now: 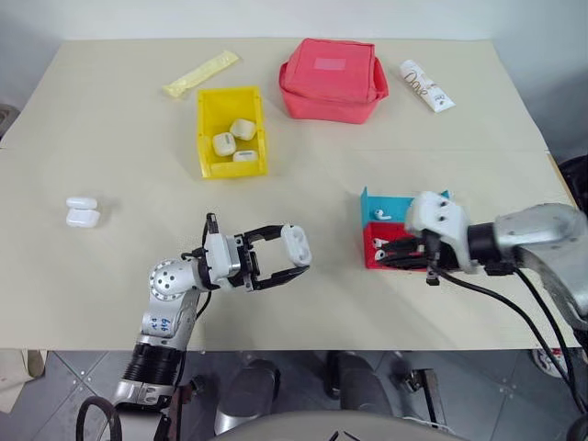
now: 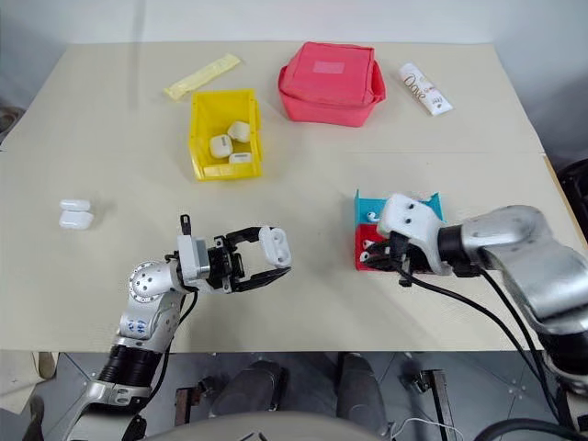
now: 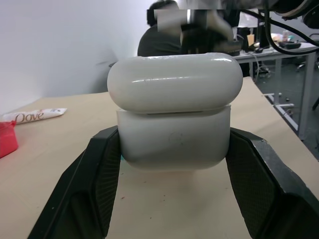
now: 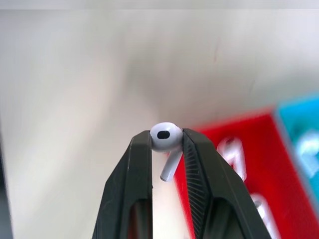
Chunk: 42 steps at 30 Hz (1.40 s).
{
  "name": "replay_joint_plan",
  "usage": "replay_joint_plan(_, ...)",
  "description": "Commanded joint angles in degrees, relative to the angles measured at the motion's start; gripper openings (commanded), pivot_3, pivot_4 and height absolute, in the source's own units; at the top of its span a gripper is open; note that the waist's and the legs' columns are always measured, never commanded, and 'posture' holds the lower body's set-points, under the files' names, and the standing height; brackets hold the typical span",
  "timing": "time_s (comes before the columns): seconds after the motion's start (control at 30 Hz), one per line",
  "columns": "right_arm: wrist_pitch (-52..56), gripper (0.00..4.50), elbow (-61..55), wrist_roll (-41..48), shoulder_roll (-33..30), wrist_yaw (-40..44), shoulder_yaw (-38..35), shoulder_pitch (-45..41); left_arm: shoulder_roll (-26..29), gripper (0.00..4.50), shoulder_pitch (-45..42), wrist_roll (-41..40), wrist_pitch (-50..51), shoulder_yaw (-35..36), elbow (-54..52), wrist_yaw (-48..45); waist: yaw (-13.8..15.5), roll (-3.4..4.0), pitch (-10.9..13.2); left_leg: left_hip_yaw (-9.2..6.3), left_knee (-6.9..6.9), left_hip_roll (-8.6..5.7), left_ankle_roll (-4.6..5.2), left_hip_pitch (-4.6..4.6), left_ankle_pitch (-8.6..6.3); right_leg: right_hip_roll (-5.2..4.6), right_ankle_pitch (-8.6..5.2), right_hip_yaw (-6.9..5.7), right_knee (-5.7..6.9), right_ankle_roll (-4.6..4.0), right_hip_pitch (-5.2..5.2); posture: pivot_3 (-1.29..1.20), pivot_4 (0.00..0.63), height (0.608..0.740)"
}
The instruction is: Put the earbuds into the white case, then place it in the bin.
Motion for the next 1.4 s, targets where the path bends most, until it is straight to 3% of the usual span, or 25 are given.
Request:
replay_joint_plan(0.03,-3.36,0.49,-5.56,12.92,8.85,-4.12,-16.61,3.25,-2.17,2.77,-3.29,-3.32,-1.40,-0.09,3.11,-3.30,0.03,-0.06,-0.01,-0.04,0.00,0.02,0.00,-0.01,0.00,0.00,0.00,-0.02,-0.02,0.00,0.00,0.00,0.150,0.740)
replay_joint_plan(0.1,-3.64,0.49,-6.42,16.19,11.21,-5.29,-18.84,3.16,-3.56,2.77,-5.34,-4.62,-1.49,-0.01,5.50,-5.28,-0.01,-0.04,0.00,-0.02,0.00,0.00,0.01,0.01,0.01,0.00,0.02,0.02,0.02,0.02,0.01,0.00,0.150,0.740)
replay_joint_plan(0.3,-7.62,0.49,-6.02,23.28,18.26,-6.28,-16.08,1.05,-6.85,2.77,-11.03,-7.82,-0.45,-0.25,11.06,-12.41,-0.34,-0.05,-0.01,-0.02,-0.02,0.06,0.01,0.04,0.01,-0.05,0.02,0.02,0.01,0.00,-0.01,0.00,0.150,0.740)
replay_joint_plan(0.7,-18.36,0.49,-0.15,17.36,25.62,-5.95,-5.53,1.90,-9.11,2.77,-16.09,-10.42,4.88,0.11,10.68,-18.57,-0.66,-0.06,-0.02,-0.04,0.00,-0.02,0.04,0.02,0.03,0.01,0.02,0.01,0.04,0.00,-0.02,0.00,0.150,0.740)
replay_joint_plan(1.13,-25.43,0.49,5.35,13.01,27.79,-4.66,-0.23,0.66,-9.51,2.77,-17.23,-10.67,6.60,0.22,9.83,-20.93,-1.51,-0.05,-0.01,-0.07,-0.01,-0.01,0.03,0.02,0.03,0.04,0.02,0.00,0.06,0.00,-0.03,0.00,0.150,0.740)
replay_joint_plan(1.4,-25.21,0.49,5.29,12.40,24.11,-2.29,0.53,1.87,-11.06,2.77,-19.29,-10.14,5.08,1.69,12.56,-20.13,-1.57,-0.05,-0.01,-0.07,-0.02,-0.04,0.04,0.01,0.03,0.03,0.02,0.00,0.05,0.00,-0.02,0.00,0.150,0.740)
